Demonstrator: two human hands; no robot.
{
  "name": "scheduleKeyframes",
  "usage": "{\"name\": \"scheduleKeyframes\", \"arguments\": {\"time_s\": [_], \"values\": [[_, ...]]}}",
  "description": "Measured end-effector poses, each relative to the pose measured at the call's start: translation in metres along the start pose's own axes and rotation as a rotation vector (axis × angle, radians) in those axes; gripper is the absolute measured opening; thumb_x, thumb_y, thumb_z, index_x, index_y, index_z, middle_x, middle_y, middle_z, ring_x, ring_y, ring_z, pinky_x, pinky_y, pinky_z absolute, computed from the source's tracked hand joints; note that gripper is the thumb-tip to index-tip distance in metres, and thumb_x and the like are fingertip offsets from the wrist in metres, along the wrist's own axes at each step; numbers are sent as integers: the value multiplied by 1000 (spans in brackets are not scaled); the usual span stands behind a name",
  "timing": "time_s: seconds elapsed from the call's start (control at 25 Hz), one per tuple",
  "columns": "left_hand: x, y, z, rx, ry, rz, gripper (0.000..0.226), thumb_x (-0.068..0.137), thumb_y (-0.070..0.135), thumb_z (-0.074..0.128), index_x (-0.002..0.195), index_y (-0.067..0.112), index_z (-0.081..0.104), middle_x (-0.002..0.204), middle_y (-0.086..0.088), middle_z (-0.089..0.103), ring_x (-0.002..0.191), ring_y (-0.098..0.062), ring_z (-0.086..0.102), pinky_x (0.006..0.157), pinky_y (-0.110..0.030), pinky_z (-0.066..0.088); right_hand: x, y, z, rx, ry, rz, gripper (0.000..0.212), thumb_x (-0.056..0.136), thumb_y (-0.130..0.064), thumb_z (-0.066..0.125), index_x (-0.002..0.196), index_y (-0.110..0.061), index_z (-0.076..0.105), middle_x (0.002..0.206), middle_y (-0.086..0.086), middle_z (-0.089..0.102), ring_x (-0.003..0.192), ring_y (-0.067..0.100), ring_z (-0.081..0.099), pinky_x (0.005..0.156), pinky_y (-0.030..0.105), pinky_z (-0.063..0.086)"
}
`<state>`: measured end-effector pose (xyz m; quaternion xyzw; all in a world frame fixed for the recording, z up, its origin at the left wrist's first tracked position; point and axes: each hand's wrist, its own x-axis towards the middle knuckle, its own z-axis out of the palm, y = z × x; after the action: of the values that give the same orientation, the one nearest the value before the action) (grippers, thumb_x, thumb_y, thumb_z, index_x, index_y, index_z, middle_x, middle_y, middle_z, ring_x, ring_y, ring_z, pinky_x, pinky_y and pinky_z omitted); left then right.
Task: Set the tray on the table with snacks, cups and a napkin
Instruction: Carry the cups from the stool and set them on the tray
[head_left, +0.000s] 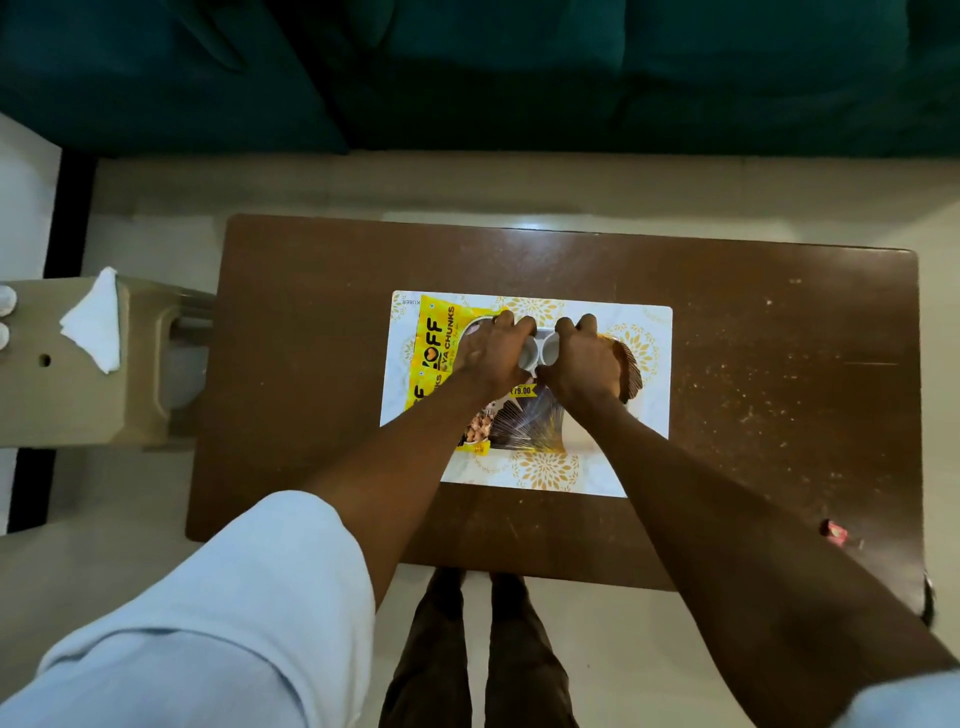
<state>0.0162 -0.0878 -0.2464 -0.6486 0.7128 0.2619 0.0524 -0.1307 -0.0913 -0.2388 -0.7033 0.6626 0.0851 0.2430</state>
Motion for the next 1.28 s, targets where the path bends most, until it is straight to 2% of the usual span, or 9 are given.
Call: {"name": "scheduleKeyframes", "arguments": {"time_s": [0.2,0.32,0.56,0.64,0.8,0.92,1.0,1.16,1.28], "values": [[-4,1,9,-21,8,-23,60,74,38,82,125,25,52,124,-7,55,108,-33,63,70,-39,45,1,-3,-2,-46,-10,-1,67,81,-35,83,136,-13,53,134,17,51,104,41,68,74,42,57],[-7,0,12,-44,7,-29,63,73,36,84,127,25,53,126,-7,56,109,-33,63,75,-43,52,-1,-3,1,-59,3,-14,67,80,-35,83,136,-14,53,131,16,52,103,41,68,76,44,60],[-3,-3,11,-79,3,-49,78,71,38,88,139,26,51,134,-5,55,120,-32,58,86,-43,51,2,-4,1,-49,-5,-9,64,84,-35,80,137,-13,52,134,17,50,106,42,67,75,42,57],[-1,-5,8,-101,-14,-61,86,70,42,88,143,25,47,138,-5,55,126,-32,55,91,-43,50,3,-4,0,-45,-25,-10,73,82,-40,81,142,-12,49,136,17,49,109,42,66,78,44,57],[-10,-8,-19,-127,-58,-40,93,72,52,83,149,22,41,146,-4,50,133,-31,45,95,-45,47,-1,-2,-34,-57,-123,-71,115,70,-55,88,158,-14,26,149,18,41,122,48,57,89,53,54],[-21,-27,-89,-47,5,-7,83,83,56,71,150,19,38,151,-5,45,138,-31,40,98,-47,46,2,-5,-104,-105,-67,-126,115,69,-54,88,158,-19,26,150,17,42,129,47,50,94,57,51],[-27,-46,-168,8,87,-34,82,84,58,69,148,18,40,149,-5,44,138,-31,40,101,-51,46,9,-25,-171,-90,25,-121,109,73,-52,86,159,-20,27,150,15,43,131,43,49,96,55,52],[-79,-72,-359,9,410,-173,80,84,56,71,149,22,39,141,0,49,131,-26,45,93,-49,49,3,-135,-331,-28,240,-230,106,77,-55,83,160,-26,25,149,10,42,134,35,45,95,54,52],[-151,-94,-444,-5,546,-280,77,86,56,70,147,22,39,143,-1,49,133,-26,45,96,-51,51,-16,-227,-414,63,361,-367,102,77,-57,82,158,-26,29,150,9,42,135,35,44,95,53,51]]}}
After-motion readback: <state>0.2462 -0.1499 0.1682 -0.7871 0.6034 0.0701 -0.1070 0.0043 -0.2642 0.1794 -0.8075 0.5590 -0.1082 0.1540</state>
